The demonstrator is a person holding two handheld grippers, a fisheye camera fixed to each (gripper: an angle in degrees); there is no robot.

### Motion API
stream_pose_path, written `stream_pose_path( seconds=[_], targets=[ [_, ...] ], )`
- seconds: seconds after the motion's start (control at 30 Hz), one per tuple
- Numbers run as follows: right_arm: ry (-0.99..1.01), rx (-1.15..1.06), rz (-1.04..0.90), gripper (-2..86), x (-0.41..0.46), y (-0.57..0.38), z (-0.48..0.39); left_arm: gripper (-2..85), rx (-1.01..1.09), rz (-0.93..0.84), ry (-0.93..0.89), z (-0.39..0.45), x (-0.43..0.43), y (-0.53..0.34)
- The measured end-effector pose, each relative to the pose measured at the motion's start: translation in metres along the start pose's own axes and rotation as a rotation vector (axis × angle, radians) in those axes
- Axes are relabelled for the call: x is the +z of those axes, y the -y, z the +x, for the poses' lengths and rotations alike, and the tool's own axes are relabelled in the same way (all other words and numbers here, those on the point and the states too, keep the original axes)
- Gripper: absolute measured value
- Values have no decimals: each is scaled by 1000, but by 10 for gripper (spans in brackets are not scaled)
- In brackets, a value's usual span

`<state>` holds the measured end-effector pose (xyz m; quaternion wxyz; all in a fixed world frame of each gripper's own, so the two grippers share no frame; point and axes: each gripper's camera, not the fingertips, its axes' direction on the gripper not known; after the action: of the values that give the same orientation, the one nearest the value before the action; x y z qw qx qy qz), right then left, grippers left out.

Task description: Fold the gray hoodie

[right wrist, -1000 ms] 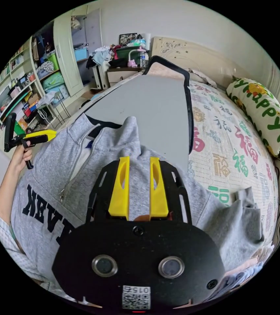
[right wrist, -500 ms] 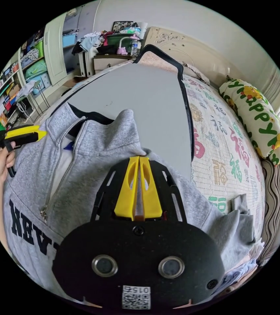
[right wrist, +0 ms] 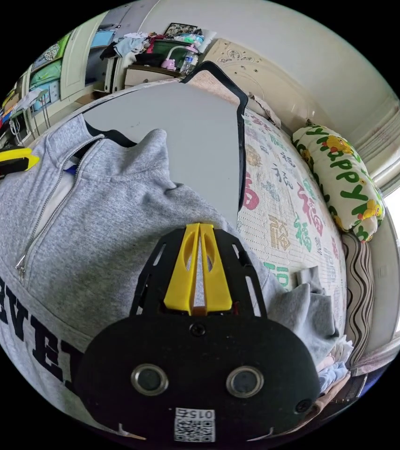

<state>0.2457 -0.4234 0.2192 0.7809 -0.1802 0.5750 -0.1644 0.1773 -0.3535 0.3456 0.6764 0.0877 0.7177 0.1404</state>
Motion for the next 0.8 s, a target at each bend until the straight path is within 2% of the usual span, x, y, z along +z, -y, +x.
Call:
stream_pose_path(
  seconds=[0.07,0.17,0.27,0.33,0.47,0.63,0.8],
  targets=[
    [7,18,-8,-9,-3,-6,3,49,-17,-6,-22,-6,-1,-1],
    [25,61,-10,-8,-24,-35,15,71,-16,14,-171,-18,-28,-17],
    [206,-24,70,-2,-76,-98,27,79,76,65,-323,-16,-89,-64],
    [369,-94,124,20,-126,-172,32,83,150,81,-407,-6,-147,-128],
    [592,-115,249,51,-191,-315,39,84,201,118,-441,10,-222,-257],
    [722,20,316,63,-234,-502,48,91,43,160,-357,23,-269,-447],
    [752,-36,388,80,-268,-588,19,99,-30,285,-422,51,-283,-515]
  ],
)
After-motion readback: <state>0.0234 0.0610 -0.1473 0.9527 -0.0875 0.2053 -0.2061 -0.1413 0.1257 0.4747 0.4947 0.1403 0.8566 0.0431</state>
